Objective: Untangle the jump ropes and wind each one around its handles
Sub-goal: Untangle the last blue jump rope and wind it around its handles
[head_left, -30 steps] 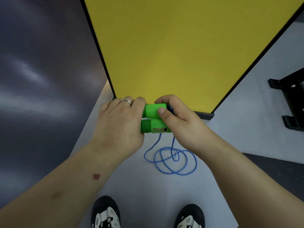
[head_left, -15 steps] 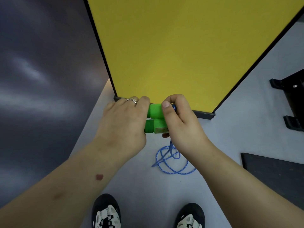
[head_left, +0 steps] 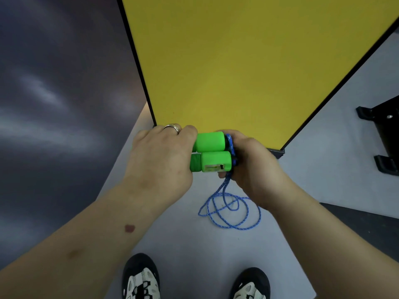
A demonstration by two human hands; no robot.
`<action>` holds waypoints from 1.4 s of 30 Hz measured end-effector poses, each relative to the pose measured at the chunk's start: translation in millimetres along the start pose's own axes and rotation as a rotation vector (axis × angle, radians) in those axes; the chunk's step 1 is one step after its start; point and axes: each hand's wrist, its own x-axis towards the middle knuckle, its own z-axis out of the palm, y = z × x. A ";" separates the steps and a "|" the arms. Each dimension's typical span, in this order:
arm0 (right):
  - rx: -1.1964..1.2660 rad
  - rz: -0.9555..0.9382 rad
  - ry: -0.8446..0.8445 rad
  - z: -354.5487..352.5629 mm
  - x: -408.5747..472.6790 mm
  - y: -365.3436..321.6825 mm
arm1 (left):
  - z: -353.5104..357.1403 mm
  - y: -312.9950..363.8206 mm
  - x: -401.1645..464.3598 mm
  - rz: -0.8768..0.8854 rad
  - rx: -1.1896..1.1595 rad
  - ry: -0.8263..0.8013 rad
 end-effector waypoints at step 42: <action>-0.540 -0.109 0.318 29.6 -5.7 -21.8 | 1.6 12.8 -1.8 0.009 0.011 0.051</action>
